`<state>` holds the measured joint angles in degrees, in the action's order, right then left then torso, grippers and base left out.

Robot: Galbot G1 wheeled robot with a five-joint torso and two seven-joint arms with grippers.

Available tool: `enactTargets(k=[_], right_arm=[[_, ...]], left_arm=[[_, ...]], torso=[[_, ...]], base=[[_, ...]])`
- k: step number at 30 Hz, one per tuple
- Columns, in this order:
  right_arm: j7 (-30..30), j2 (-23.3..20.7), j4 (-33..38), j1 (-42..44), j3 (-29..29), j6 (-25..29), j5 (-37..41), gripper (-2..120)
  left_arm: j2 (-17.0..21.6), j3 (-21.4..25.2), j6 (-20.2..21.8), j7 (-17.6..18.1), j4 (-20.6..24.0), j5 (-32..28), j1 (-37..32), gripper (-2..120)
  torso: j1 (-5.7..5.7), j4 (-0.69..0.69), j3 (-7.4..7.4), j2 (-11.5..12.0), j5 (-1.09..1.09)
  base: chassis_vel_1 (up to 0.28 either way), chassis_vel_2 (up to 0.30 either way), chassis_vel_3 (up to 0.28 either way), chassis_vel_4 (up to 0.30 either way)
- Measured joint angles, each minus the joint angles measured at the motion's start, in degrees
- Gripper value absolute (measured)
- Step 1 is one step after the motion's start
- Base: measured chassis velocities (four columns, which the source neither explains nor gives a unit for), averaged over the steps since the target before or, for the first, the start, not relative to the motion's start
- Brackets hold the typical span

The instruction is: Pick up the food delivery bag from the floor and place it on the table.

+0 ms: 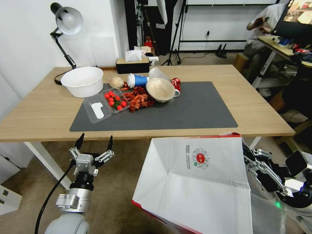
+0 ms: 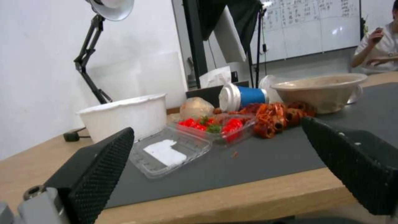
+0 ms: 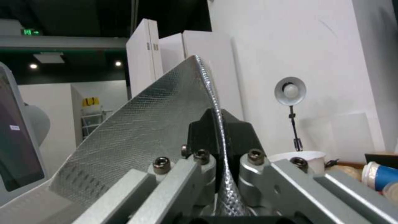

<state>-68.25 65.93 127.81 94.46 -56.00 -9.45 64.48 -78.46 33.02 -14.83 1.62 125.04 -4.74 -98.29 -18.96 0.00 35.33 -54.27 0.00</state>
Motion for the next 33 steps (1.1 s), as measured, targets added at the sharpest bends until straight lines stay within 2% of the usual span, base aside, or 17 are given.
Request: enactTargets(k=[10, 22, 26, 33], right_arm=[[0.97, -0.41, 0.78, -0.45, 0.25, -0.01, 1.03, 0], [6.19, -1.76, 3.55, -1.29, 0.63, 2.00, 5.48, 0], [9.89, -2.13, 4.89, -1.67, 1.28, 3.85, 7.11, 0], [20.04, -4.01, 7.58, -4.29, 2.09, 6.92, 11.01, 0]], left_arm=[[0.10, 0.00, -0.13, 0.66, -0.32, 1.31, 0.22, 100], [-0.22, -0.36, -0.18, 1.36, -0.26, 1.67, -0.19, 100], [-0.10, -0.33, -0.19, 1.37, -0.16, 1.71, -0.34, 100], [-0.28, -0.19, -0.19, 1.46, 0.05, 1.92, -0.50, 100]], torso=[[0.04, 0.00, -0.05, 0.12, 0.00], [0.18, 0.00, -0.23, 0.42, 0.00], [0.21, 0.00, -0.27, 0.48, 0.00], [0.24, 0.00, -0.31, 0.57, -0.01]], base=[[0.000, 0.000, 0.000, 0.000], [0.000, 0.000, 0.000, 0.000], [0.000, 0.000, 0.000, 0.000], [0.000, 0.000, 0.000, 0.000]])
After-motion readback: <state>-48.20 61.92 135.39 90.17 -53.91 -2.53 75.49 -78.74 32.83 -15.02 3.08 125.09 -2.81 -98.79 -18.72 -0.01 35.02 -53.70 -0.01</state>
